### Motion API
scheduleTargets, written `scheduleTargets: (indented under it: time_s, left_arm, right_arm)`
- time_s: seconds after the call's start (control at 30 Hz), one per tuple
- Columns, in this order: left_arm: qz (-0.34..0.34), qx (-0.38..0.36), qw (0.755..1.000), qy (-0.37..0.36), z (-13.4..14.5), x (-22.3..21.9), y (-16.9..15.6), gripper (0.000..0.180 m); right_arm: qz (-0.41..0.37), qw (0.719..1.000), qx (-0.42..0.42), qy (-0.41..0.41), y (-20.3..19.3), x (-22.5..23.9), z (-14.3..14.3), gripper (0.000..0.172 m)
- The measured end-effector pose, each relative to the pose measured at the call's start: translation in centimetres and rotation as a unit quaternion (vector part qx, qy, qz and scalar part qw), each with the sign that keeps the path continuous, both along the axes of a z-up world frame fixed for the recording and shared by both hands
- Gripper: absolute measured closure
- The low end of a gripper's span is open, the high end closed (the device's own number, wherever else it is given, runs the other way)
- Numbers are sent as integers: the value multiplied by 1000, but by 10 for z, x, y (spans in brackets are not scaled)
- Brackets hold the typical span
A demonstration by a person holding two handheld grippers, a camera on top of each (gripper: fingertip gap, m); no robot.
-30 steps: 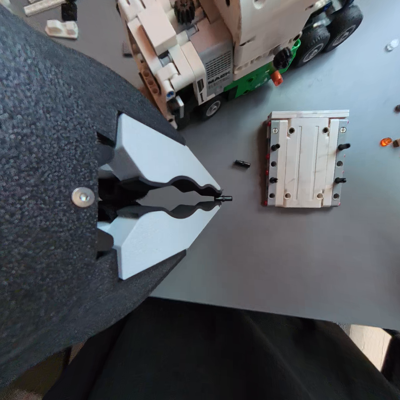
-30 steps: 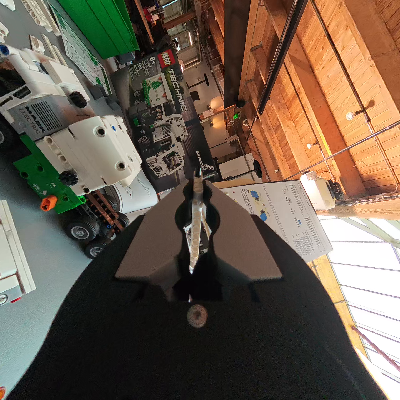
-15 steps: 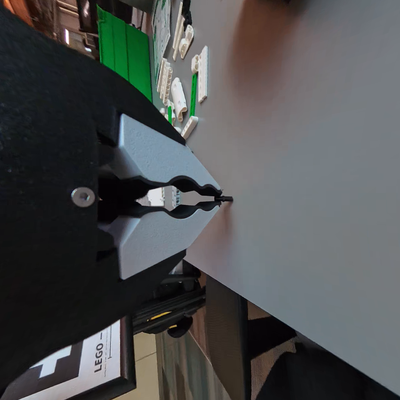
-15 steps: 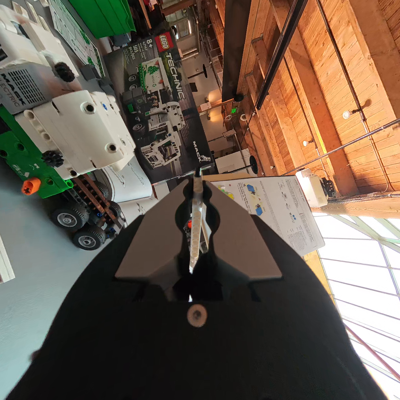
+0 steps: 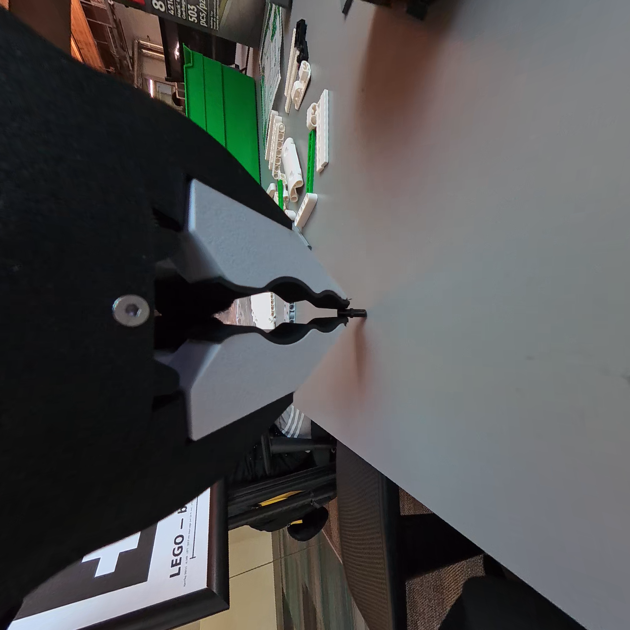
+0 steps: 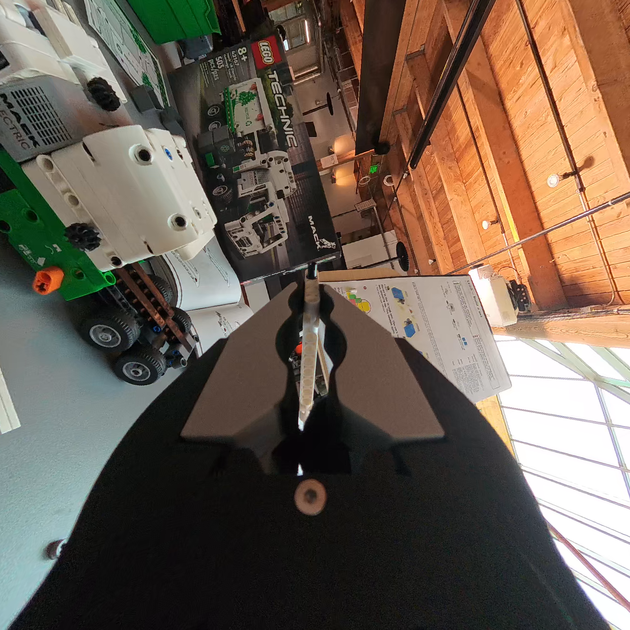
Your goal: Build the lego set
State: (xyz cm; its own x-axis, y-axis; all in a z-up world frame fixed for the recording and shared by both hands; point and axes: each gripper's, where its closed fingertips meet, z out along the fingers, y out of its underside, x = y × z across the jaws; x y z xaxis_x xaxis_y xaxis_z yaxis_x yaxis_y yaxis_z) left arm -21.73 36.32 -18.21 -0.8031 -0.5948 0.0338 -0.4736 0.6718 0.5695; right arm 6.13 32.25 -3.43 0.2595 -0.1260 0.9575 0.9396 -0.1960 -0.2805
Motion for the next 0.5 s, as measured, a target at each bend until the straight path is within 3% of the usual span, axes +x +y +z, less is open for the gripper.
scheduleTargets:
  time_s: [0.5]
  left_arm:
    - [-8, 0, 1000, 9, -1, 5, -6, 178]
  right_arm:
    - [-1, 1000, 1, 2, -1, 1, 1, 166]
